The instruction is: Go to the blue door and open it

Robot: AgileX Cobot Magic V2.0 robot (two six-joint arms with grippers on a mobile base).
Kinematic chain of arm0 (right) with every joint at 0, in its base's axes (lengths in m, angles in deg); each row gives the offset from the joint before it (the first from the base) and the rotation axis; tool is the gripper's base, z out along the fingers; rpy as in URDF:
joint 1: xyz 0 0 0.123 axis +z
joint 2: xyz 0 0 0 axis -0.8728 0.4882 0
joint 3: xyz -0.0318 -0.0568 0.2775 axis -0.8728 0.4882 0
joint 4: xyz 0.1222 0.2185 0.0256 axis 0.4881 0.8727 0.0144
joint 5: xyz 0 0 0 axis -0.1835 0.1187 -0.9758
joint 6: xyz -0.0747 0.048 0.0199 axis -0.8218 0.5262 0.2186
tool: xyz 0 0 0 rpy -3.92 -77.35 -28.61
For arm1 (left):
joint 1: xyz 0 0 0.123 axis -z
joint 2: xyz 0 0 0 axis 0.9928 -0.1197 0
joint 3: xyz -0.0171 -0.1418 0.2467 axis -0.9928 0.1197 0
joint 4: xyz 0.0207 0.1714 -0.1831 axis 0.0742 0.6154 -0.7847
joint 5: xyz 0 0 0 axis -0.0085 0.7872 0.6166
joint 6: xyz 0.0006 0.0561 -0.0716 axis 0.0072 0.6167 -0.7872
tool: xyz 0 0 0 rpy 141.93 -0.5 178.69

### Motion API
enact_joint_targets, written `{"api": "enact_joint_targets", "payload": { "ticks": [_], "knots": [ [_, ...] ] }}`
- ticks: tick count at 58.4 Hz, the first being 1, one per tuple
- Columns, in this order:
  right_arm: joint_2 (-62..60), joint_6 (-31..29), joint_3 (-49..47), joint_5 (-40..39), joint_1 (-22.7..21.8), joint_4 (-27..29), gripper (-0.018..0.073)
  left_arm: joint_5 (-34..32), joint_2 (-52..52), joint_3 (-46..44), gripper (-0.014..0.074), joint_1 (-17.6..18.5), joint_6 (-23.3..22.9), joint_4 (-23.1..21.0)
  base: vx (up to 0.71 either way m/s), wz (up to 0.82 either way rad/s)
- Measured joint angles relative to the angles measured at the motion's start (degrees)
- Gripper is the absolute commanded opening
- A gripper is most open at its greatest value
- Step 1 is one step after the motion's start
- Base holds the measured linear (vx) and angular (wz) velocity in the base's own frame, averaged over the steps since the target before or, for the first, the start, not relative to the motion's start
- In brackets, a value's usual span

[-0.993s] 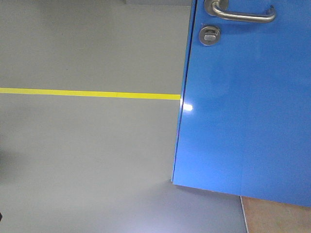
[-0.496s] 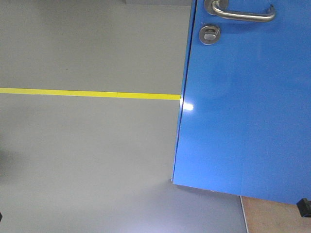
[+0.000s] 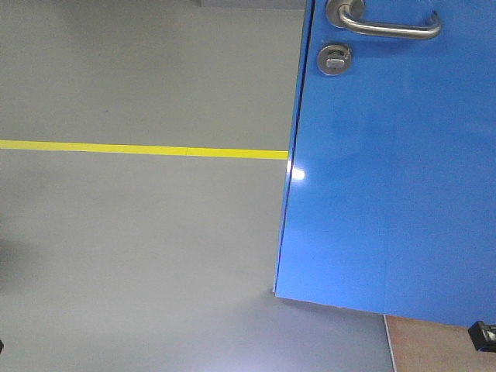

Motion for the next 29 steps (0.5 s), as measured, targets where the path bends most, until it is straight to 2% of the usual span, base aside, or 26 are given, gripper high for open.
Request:
{"api": "enact_joint_targets", "payload": {
  "ticks": [29],
  "knots": [
    [0.0,0.0,0.0,0.2,0.0,0.0,0.0012,0.0,0.0,0.0,0.0073,0.0,0.0,0.0,0.0,0.0]
  ]
}}
